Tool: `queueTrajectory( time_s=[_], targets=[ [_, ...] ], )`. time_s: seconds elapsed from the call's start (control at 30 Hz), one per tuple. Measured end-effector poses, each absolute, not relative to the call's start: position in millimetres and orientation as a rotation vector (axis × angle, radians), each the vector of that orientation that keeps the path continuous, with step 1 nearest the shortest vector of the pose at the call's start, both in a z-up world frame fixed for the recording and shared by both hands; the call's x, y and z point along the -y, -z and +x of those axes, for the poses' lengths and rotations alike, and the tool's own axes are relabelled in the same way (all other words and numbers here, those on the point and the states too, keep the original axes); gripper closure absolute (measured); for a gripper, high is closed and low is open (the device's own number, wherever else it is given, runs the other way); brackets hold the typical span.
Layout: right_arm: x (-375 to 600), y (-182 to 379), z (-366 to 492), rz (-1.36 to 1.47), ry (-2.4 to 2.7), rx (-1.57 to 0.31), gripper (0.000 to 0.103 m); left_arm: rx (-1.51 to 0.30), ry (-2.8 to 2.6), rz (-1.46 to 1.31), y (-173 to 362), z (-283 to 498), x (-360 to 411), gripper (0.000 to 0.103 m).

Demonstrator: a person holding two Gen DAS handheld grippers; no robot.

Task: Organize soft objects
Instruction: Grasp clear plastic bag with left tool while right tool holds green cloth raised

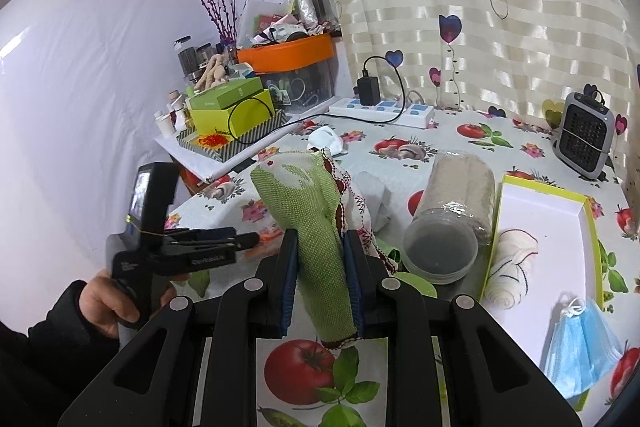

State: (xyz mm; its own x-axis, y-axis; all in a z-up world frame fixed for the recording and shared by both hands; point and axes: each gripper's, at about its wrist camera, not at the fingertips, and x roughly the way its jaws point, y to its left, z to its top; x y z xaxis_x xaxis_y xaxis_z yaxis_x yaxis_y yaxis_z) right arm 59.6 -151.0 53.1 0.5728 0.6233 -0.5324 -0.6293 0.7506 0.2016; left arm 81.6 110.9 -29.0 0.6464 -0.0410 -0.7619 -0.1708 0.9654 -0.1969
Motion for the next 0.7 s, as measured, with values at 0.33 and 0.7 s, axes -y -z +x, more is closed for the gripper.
queueTrajectory(
  time_s=[0.33, 0.7],
  targets=[
    [151, -50, 63, -0.011, -0.727, -0.634, 0.080, -0.879, -0.047, -0.198, 34, 95, -93, 0.051],
    [149, -47, 63, -0.014, -0.726, -0.643, 0.080, -0.891, -0.010, -0.230, 35, 102, -109, 0.049]
  ],
)
